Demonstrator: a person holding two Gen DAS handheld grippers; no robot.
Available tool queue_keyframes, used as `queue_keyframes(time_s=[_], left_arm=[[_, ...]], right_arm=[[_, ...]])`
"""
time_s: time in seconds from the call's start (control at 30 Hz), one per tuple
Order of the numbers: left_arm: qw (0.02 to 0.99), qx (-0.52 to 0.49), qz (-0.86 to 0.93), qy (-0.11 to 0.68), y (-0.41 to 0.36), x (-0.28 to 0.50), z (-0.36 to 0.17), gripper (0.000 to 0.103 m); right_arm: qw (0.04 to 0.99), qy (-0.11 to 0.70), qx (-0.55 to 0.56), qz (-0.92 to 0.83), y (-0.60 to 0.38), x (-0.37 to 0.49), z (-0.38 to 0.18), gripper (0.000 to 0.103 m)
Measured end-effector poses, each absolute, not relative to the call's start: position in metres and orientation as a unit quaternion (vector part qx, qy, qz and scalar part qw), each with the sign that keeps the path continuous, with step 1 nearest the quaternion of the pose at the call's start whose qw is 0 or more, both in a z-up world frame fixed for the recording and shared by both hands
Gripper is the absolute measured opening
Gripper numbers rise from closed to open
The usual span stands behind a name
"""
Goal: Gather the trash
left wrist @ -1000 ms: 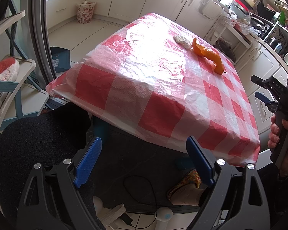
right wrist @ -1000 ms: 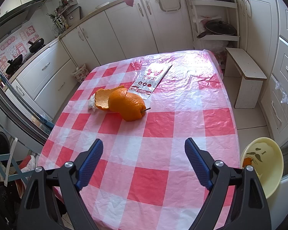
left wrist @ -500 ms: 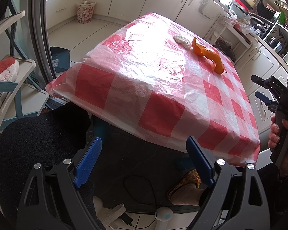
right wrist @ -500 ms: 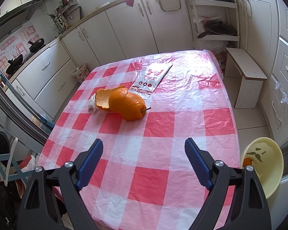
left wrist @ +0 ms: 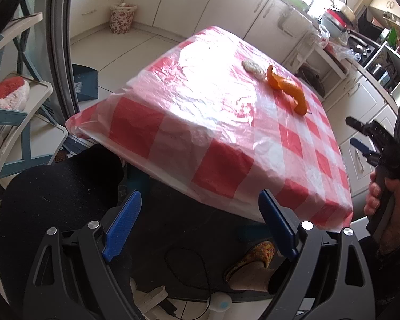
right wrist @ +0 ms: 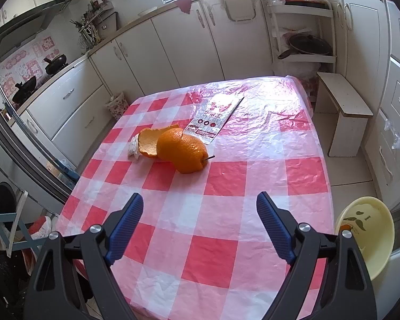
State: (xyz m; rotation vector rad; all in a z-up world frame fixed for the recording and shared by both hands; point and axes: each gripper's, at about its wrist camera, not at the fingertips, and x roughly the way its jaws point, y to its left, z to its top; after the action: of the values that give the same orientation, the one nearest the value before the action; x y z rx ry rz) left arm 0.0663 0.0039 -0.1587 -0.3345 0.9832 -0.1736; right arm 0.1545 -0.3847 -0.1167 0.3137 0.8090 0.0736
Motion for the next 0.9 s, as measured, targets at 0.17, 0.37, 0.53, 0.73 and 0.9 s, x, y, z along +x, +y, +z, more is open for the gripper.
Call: queue_keyframes(time_s=[0.17,0.37,0.53,0.73,0.9], left_arm=[[0.865,-0.177,-0.082,0.462,0.010,0.073,-0.153,0.086],[0.871,-0.167,-0.100,0.452,-0.001,0.106,-0.141,0.086],[0.869,-0.169,-0.108,0.452,-0.016,0.151,-0.138,0.086],[0.872,-0.166,-0.105,0.449,-0.035,0.218,-0.136,0.086],[0.869,-0.159,-0.106,0.456,-0.059,0.285,-0.140,0.086]], right_arm=[[0.905,0.404,0.125,0.040,-0.389,0.162,-0.120,0.083],[0.903,0.418,0.088,0.051,-0.388,0.194,-0.131,0.083],[0.904,0.414,0.036,0.094,-0.363,0.236,-0.138,0.089],[0.900,0.417,-0.047,0.121,-0.340,0.281,-0.154,0.091],[0.884,0.442,-0.011,0.152,-0.353,0.305,-0.170,0.083]])
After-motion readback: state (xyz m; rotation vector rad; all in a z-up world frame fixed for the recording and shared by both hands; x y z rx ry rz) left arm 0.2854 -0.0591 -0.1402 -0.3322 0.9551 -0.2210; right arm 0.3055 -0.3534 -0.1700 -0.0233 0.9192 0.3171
